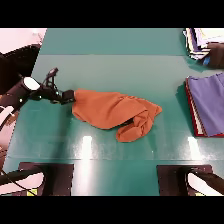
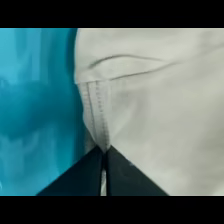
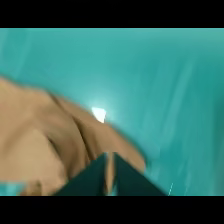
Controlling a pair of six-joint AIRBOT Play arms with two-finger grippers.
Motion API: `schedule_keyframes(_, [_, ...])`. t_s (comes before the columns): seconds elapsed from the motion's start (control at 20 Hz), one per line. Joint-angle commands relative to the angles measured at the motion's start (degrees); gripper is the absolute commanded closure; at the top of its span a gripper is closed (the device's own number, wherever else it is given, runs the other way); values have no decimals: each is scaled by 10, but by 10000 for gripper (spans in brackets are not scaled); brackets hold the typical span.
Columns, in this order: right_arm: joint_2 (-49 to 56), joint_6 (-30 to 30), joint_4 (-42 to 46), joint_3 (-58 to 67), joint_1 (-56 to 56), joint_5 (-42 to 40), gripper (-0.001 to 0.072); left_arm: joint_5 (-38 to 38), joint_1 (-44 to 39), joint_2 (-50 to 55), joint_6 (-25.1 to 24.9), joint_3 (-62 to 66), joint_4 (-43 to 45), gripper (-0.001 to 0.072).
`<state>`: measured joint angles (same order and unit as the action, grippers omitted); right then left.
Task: Fold the shirts.
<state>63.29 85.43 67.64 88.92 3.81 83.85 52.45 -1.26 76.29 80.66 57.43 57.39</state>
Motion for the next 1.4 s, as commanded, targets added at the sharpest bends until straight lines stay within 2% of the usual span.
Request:
schedule_keyframes(0.0, [4, 6, -3, -187, -57, -6, 215, 28, 0, -4, -12, 78, 7, 683])
schedule_keyframes(0.05, [12, 6, -7, -240, -66, -24, 155, 27, 0, -4, -12, 93, 7, 683])
schedule_keyframes(0.25, [83, -42, -91, -385, -45, -138, 160, 21, 0, -3, -12, 105, 7, 683])
schedule_keyframes(0.5, [191, -50, -142, -378, 15, -253, 164, 23, 0, -3, -12, 105, 7, 683])
schedule_keyframes(0.65, [231, -53, -139, -331, 36, -261, 477, 23, 0, -3, -12, 105, 7, 683])
schedule_keyframes(0.7, [233, -62, -139, -317, 37, -264, 633, 25, 0, -3, -12, 105, 7, 683])
schedule_keyframes(0.75, [229, -66, -139, -303, 37, -268, 692, 30, 0, -4, -12, 106, 7, 683])
schedule_keyframes(0.95, [152, -86, -119, -225, 15, -245, 692, 39, 0, -59, -12, 142, 26, 684])
schedule_keyframes(1.35, [-103, -101, -119, -26, -68, -187, 693, 42, 0, -264, -12, 378, 56, 684])
